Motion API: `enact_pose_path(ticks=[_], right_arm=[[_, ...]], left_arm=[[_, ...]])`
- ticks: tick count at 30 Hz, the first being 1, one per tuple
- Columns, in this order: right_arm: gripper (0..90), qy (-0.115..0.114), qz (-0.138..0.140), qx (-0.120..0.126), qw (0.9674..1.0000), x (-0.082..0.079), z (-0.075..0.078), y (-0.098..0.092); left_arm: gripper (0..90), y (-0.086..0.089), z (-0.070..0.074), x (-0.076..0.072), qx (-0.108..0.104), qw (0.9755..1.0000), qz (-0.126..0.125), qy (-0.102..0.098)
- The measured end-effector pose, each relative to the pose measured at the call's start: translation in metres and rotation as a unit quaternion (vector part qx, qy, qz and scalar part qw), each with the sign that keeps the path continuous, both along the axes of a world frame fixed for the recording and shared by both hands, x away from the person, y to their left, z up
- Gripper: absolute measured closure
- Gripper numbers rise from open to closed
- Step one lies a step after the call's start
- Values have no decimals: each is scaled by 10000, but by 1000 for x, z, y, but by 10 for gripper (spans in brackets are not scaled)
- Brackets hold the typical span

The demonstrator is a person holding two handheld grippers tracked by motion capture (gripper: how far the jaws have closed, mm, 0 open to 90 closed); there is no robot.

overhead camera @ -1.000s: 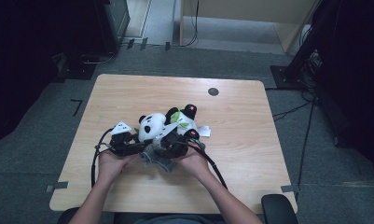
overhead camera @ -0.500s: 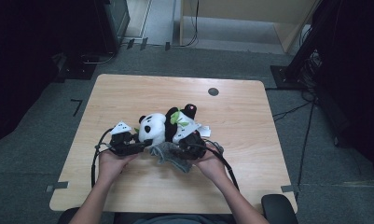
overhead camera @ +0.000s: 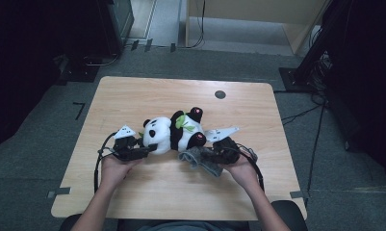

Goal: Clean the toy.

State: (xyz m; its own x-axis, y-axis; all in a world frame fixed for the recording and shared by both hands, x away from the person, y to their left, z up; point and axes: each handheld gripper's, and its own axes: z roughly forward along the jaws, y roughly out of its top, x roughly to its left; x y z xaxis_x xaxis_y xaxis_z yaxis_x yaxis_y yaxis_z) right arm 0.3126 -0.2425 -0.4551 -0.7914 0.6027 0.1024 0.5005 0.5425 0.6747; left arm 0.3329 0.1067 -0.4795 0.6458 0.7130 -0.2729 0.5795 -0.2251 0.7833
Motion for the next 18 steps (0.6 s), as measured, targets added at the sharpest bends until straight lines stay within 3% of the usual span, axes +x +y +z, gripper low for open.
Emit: enact_pose_path(ticks=[6, 10, 14, 18], right_arm=[[764, 7, -155, -110, 9998, 8, 0, -20], [765, 20, -525, 18, 9986, 24, -1, -34], [766, 92, -795, 212, 9966, 40, -5, -36], [767, 89, -953, 177, 9952, 55, -5, -30]], left_arm=[[449, 0, 0, 0, 31, 10000, -32, -20], [450, 0, 0, 0, 39, 10000, -41, -24], [450, 0, 0, -1, 72, 9999, -64, -42], [451, 0, 0, -1, 75, 9999, -71, -48]])
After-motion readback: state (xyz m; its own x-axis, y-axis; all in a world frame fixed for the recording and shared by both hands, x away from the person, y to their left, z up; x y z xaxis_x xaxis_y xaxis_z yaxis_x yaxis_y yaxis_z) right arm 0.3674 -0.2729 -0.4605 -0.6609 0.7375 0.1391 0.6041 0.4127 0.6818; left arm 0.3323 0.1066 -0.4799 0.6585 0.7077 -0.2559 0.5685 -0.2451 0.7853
